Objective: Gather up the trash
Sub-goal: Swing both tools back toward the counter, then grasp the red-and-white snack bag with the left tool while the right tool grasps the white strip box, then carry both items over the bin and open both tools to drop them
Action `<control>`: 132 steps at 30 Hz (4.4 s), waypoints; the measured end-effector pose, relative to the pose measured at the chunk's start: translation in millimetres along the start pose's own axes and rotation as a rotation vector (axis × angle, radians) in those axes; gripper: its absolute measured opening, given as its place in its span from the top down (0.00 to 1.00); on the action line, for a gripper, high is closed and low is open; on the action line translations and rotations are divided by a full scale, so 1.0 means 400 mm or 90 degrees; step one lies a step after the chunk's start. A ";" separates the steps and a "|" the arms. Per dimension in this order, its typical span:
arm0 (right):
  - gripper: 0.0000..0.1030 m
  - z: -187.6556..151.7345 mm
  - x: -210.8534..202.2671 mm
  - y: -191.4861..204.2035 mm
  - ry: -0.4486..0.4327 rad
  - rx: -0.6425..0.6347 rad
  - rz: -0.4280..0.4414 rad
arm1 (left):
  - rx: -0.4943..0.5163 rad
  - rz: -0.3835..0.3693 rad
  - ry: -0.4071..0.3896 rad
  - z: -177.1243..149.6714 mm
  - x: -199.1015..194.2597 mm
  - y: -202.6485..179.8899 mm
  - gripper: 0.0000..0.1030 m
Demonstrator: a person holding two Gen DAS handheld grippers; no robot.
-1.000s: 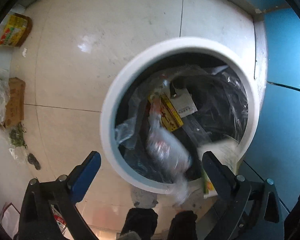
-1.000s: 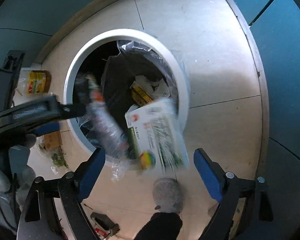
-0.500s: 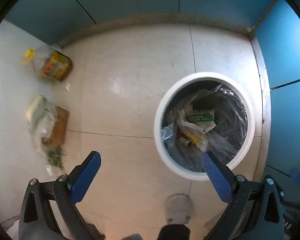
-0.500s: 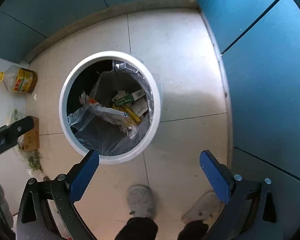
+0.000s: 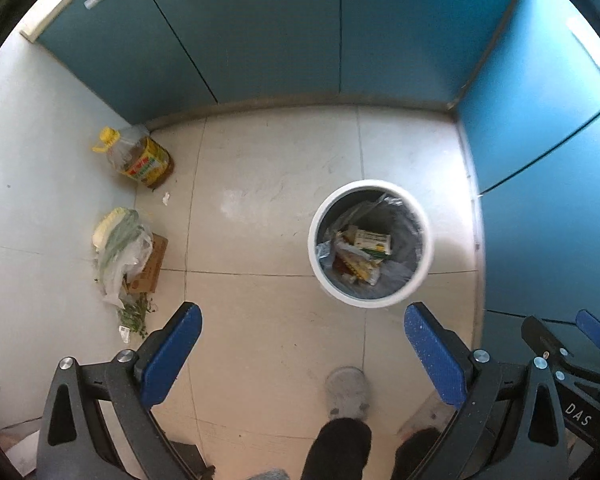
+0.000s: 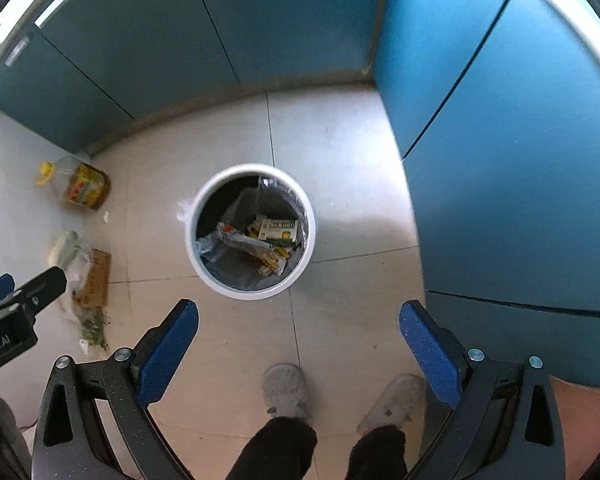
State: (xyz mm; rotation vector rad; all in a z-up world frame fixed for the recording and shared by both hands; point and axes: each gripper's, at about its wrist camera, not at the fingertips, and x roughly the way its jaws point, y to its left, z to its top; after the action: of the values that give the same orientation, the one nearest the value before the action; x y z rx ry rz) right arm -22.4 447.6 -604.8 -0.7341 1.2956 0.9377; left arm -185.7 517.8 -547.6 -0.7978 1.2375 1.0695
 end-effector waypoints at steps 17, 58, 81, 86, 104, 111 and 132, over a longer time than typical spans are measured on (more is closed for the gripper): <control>0.01 -0.149 -0.714 -0.092 -0.125 0.017 0.037 | 0.029 -0.043 -0.102 -0.138 -0.596 -0.002 0.00; 0.01 -1.005 -1.004 -1.887 -0.080 0.711 -0.203 | 0.401 -0.146 0.121 -0.478 -0.594 -1.724 0.02; 0.63 -0.889 -0.858 -1.934 -0.031 0.586 -0.067 | 0.533 -0.145 0.003 -0.561 -0.734 -1.658 0.91; 0.63 -0.858 -0.845 -1.804 -0.027 0.553 -0.016 | 0.528 -0.161 0.066 -0.573 -0.677 -1.576 0.90; 0.65 -0.785 -0.837 -1.664 -0.060 0.570 -0.033 | 0.525 -0.248 0.012 -0.490 -0.779 -1.506 0.91; 0.65 -0.637 -0.940 -1.478 -0.144 0.513 0.027 | 0.488 -0.253 -0.086 -0.301 -0.879 -1.271 0.91; 0.65 -0.123 -0.432 -0.359 0.040 0.107 0.244 | 0.113 -0.030 0.068 0.108 -0.316 -0.267 0.91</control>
State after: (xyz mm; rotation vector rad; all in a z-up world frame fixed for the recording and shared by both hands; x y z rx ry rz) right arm 79.1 311.6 -449.8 -0.3925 1.5838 1.0990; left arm -69.7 497.5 -423.4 -0.7510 1.3771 0.8744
